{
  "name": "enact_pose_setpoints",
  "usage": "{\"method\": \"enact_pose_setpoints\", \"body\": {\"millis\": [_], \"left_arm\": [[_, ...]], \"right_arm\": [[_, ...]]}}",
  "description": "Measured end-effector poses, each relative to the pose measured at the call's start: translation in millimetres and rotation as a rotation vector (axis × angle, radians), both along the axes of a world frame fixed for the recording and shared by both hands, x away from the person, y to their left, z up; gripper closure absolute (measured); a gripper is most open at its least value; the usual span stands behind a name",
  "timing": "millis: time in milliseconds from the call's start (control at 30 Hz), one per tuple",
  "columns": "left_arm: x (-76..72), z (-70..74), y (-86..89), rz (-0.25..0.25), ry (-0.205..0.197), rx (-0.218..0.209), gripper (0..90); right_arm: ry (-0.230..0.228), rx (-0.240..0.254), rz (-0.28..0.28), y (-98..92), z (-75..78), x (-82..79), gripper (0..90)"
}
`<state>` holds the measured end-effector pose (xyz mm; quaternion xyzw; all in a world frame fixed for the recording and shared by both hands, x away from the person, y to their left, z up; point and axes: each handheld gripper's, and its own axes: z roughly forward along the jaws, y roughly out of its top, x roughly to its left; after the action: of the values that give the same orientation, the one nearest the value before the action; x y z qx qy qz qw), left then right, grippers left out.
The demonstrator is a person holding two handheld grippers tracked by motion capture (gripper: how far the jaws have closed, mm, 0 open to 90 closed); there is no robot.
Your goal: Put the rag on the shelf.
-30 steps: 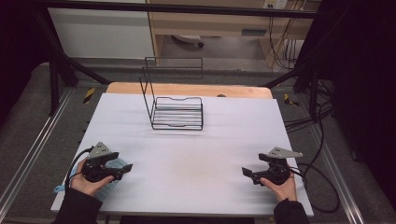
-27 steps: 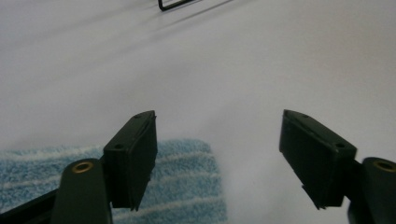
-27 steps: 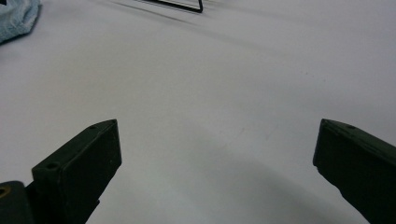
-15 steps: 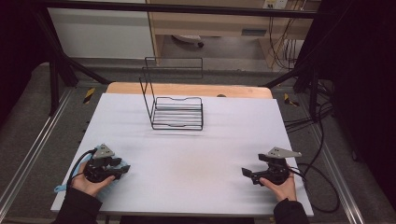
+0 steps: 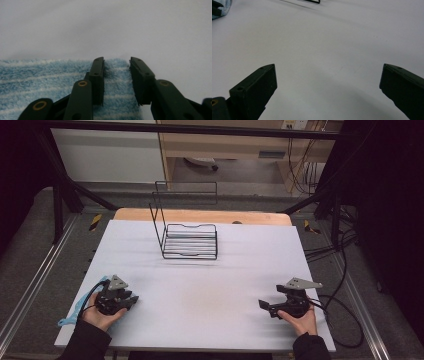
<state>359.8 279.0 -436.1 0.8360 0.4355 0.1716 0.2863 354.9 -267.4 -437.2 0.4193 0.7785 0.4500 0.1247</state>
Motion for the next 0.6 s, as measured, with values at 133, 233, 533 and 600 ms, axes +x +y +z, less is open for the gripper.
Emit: {"method": "enact_pose_setpoints", "body": {"millis": [133, 233, 533, 600], "left_arm": [[1.9, 0.5, 3.1, 0.019, 0.009, -0.021, 71.6], [2.9, 0.8, 4.7, 0.027, 0.014, -0.034, 76.2], [4.4, 2.9, 12.0, 0.042, 0.031, -0.113, 82.3], [4.7, 3.3, 13.7, 0.045, 0.035, -0.133, 82.5]], "right_arm": [[0.001, -0.004, 0.002, -0.2, -0.1, 0.1, 1.7], [0.001, -0.001, -0.002, 0.0, -0.1, 0.2, 1.8], [0.001, 0.0, -0.002, -0.1, 0.1, 0.4, 1.9], [0.0, -0.003, 0.0, -0.3, -0.1, 0.5, 1.9]]}}
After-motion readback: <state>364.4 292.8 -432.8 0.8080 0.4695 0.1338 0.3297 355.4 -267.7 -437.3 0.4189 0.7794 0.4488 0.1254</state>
